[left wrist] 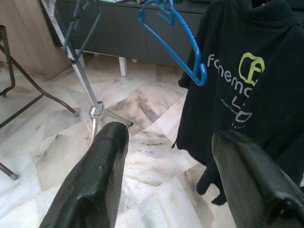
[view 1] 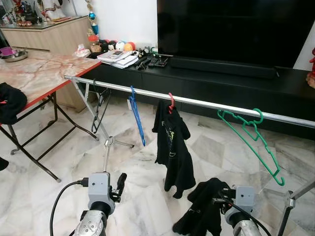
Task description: Hang hanger
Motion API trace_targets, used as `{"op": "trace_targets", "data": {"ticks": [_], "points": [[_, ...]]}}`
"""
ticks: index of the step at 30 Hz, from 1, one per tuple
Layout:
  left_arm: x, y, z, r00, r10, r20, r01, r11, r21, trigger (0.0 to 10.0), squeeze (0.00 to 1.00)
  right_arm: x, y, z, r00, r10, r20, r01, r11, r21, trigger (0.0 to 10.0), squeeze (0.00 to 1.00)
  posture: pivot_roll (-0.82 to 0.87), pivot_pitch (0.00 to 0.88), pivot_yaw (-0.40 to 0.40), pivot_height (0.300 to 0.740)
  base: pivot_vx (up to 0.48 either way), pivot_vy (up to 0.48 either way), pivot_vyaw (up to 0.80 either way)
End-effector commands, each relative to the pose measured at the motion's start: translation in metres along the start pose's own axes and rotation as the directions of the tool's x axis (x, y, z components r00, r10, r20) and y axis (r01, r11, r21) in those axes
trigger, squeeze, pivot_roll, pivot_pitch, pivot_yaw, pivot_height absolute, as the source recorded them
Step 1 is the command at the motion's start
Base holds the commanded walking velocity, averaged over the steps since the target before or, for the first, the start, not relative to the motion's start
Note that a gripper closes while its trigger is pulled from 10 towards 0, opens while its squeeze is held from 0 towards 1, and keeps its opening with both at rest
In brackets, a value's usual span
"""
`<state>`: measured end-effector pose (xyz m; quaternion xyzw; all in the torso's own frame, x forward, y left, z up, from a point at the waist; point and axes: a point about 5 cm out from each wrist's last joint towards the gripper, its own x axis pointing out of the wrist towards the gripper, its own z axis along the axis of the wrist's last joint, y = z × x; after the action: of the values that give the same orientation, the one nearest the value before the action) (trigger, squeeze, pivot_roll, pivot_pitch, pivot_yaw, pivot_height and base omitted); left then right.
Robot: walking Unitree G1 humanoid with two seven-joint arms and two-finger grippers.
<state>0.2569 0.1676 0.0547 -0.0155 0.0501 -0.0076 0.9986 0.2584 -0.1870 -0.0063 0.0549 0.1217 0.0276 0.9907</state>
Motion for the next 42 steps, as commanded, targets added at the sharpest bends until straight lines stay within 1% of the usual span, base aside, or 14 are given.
{"op": "trace_targets", "data": {"ticks": [1,6,8,21,28,36,40,42], "points": [[0.0027,0.0004,0.0063,1.000,-0.001,0.016,0.001,1.000,-0.013,10.0,0.00,0.0043,0.0038,0.0054,0.999,0.031,0.017,-0.030,0.999,-0.019,10.0,0.00,0.04,0.000,0.053,0.740,0.262,0.000,0.80],[0.0030,-0.0001,0.0066,1.000,-0.003,0.018,0.004,1.000,-0.014,10.0,0.00,0.0035,0.0038,0.0037,1.000,0.030,0.007,-0.030,0.999,-0.020,10.0,0.00,0.04,0.000,0.052,0.740,0.262,0.000,0.78],[0.0031,-0.0009,0.0071,1.000,-0.005,0.020,0.005,1.000,-0.015,10.0,0.00,0.0034,0.0029,0.0013,1.000,0.020,-0.013,-0.020,1.000,-0.013,10.0,0.00,0.04,0.000,0.052,0.740,0.266,0.000,0.00],[0.0037,-0.0027,0.0088,1.000,-0.017,0.023,0.017,1.000,-0.009,10.0,0.00,0.0038,0.0032,-0.0004,0.999,0.029,-0.027,-0.029,0.999,-0.015,10.0,0.00,0.04,0.000,0.053,0.740,0.261,0.000,0.00],[0.0044,-0.0052,0.0104,0.999,-0.029,0.027,0.030,1.000,-0.010,10.0,0.00,0.0042,0.0013,-0.0022,0.999,0.009,-0.044,-0.009,1.000,0.007,10.0,0.00,0.05,0.004,0.054,0.740,0.263,0.000,0.00],[0.0049,-0.0056,0.0116,0.999,-0.034,0.029,0.034,0.999,-0.009,10.0,0.00,0.0049,0.0022,-0.0024,0.999,0.011,-0.049,-0.010,1.000,0.010,10.0,0.00,0.05,0.009,0.055,0.740,0.264,0.000,0.00],[0.0051,-0.0057,0.0124,0.999,-0.035,0.031,0.035,0.999,-0.008,10.0,0.00,0.0052,0.0027,-0.0029,0.999,0.012,-0.053,-0.011,1.000,0.012,10.0,0.00,0.05,0.010,0.056,0.740,0.306,0.000,-0.51],[0.0052,-0.0056,0.0127,0.999,-0.035,0.032,0.035,0.999,-0.006,10.0,0.00,0.0050,0.0032,-0.0031,0.999,0.014,-0.050,-0.014,1.000,0.011,10.0,0.00,0.05,0.011,0.056,0.740,0.315,0.000,0.00]]}}
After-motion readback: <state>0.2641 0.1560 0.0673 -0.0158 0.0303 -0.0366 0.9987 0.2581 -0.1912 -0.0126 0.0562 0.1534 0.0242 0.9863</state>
